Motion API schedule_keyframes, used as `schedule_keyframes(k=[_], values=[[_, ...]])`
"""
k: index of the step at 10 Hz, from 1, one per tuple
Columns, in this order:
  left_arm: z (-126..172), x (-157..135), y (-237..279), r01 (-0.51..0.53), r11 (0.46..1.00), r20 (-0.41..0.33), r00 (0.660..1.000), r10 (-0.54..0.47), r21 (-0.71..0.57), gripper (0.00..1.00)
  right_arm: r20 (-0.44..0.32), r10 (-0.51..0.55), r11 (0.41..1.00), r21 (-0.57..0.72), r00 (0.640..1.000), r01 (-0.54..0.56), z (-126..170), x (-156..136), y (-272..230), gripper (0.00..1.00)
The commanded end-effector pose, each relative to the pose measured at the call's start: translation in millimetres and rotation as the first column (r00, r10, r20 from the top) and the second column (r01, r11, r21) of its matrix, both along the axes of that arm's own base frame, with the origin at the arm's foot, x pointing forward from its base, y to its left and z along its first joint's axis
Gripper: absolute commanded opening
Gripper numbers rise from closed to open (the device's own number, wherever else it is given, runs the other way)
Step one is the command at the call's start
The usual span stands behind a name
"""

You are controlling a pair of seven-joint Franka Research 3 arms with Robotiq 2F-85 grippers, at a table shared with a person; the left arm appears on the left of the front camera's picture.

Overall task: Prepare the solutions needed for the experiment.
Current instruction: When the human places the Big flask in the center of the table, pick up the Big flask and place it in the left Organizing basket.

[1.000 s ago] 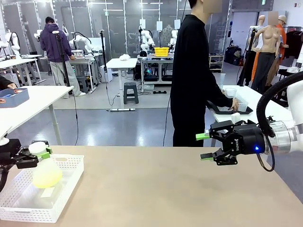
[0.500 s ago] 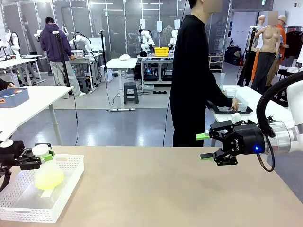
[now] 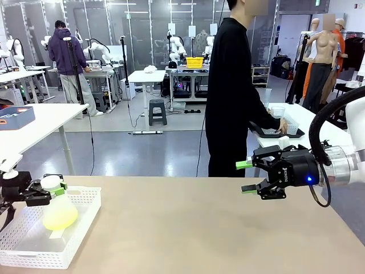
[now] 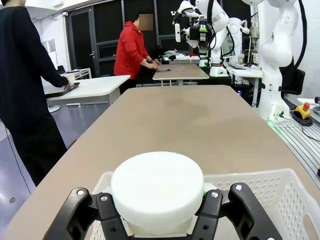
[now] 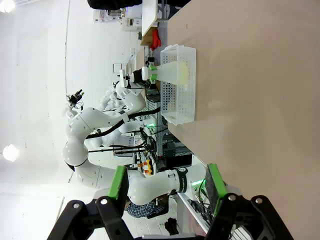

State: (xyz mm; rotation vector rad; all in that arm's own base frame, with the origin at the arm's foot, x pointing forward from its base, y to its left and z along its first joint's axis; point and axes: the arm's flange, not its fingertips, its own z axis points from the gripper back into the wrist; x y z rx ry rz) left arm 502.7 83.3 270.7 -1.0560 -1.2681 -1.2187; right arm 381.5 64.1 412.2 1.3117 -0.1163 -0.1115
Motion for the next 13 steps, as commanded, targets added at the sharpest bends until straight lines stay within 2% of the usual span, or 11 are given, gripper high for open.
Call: schedule_keyframes(k=[1,2,3,4,5,6,7,8,9,13], values=[[-35,-13,6,0.027,0.999,0.001,1.000,-0.027,0.039,0.45,0.009,0.000,1.000,0.003,1.000,0.000,-1,1,1,0.78],[-36,-15,5,0.024,0.998,0.002,1.000,-0.024,0.050,0.45,0.009,0.000,1.000,0.003,1.000,0.000,-1,1,1,0.78],[-36,-15,5,0.017,0.999,0.002,1.000,-0.017,0.048,0.65,0.009,0.000,1.000,0.003,1.000,0.000,-1,1,1,0.78],[-36,-16,7,0.012,0.999,0.002,1.000,-0.012,0.051,0.47,0.009,0.000,1.000,0.003,1.000,0.000,-1,1,1,0.78],[-35,-18,8,0.013,0.999,0.001,1.000,-0.014,0.048,0.85,0.009,0.000,1.000,0.003,1.000,0.000,-1,1,1,0.78],[-34,-19,9,0.003,0.999,0.008,1.000,-0.004,0.049,0.67,0.009,0.000,1.000,0.003,1.000,0.000,-1,1,1,0.78],[-31,-20,8,-0.003,0.999,0.008,1.000,0.003,0.049,1.00,0.009,0.000,1.000,0.003,1.000,0.000,-1,1,1,0.78],[-31,-22,9,-0.009,0.999,0.006,1.000,0.008,0.052,0.87,0.009,0.000,1.000,0.003,1.000,0.000,-1,1,1,0.78],[-31,-23,10,-0.016,0.999,0.007,1.000,0.016,0.052,1.00,0.009,0.000,1.000,0.003,1.000,0.000,-1,1,1,0.78],[-27,-25,16,-0.049,0.998,0.014,0.999,0.049,0.025,1.00,0.009,0.000,1.000,0.003,1.000,0.000,-1,1,1,0.78]])
